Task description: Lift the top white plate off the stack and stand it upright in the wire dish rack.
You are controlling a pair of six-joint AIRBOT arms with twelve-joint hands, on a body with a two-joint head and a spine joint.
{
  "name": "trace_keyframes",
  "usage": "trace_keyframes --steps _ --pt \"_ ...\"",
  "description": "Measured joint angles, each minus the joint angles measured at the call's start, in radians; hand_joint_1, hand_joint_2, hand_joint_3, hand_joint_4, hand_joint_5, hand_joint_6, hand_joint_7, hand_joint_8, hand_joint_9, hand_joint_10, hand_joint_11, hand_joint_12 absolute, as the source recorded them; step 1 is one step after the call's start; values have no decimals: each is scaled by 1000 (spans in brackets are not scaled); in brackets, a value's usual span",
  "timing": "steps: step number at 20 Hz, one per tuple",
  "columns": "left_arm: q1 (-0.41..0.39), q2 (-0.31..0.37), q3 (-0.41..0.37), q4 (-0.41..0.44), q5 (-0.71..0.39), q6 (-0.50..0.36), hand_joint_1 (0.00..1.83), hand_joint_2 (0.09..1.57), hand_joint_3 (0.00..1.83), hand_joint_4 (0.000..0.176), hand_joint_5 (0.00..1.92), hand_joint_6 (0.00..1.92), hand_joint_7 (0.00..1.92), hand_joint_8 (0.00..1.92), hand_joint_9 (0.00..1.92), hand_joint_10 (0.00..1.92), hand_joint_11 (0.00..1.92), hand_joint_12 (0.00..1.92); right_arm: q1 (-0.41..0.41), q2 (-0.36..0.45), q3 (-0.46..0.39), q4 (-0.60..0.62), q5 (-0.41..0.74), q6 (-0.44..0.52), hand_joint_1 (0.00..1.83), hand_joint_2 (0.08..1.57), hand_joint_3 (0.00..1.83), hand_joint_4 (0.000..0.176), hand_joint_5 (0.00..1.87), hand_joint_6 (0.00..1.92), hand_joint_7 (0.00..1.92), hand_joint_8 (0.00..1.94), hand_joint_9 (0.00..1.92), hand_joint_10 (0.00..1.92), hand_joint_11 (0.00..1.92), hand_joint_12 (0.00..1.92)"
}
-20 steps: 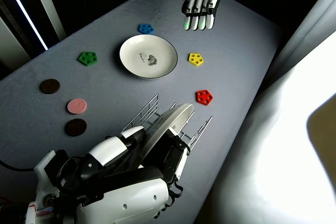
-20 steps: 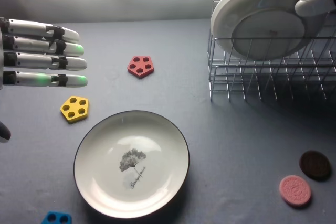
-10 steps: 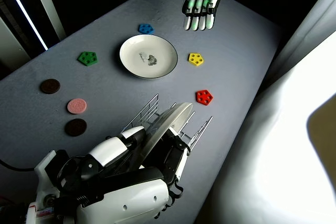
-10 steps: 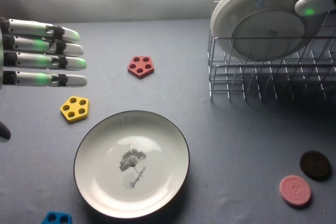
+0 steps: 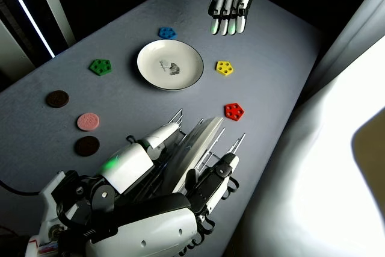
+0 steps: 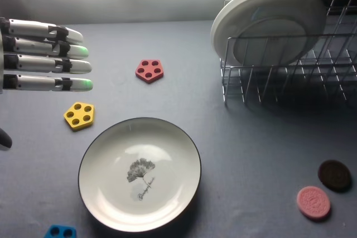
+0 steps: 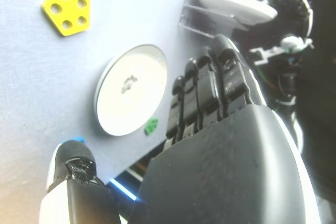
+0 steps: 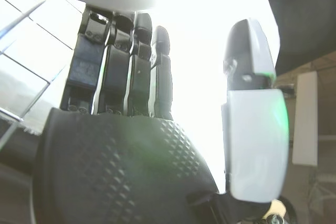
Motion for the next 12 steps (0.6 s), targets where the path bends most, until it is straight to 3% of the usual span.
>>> trace_keyframes --steps 5,8,9,10,11,12 --pt "0 0 0 0 0 0 268 945 0 0 95 6 146 6 157 2 0 492 8 0 0 -7 2 -3 733 934 0 104 379 0 390 0 503 0 570 441" --pt "0 0 0 0 -1 0 255 949 0 0 75 0 125 0 140 0 12 496 21 0 0 3 2 -7 726 899 0 118 345 0 366 1 469 1 576 387" --pt "0 0 0 0 0 0 238 954 2 0 54 0 100 0 118 0 2 478 26 0 0 1 1 -9 698 894 2 131 307 0 362 0 418 0 531 356" --pt "0 0 0 0 0 0 269 952 0 0 60 4 104 3 123 3 9 479 27 0 0 1 2 -10 637 911 10 136 255 0 316 0 374 0 477 331" --pt "0 0 0 -1 -1 0 283 951 0 0 66 5 120 9 133 7 11 481 31 0 0 0 3 -10 461 934 15 142 204 0 277 0 362 0 431 307" --pt "0 0 0 -1 -1 0 283 951 0 0 66 5 120 9 133 7 11 481 33 0 0 2 5 -11 461 934 15 142 204 0 277 0 362 0 431 307"
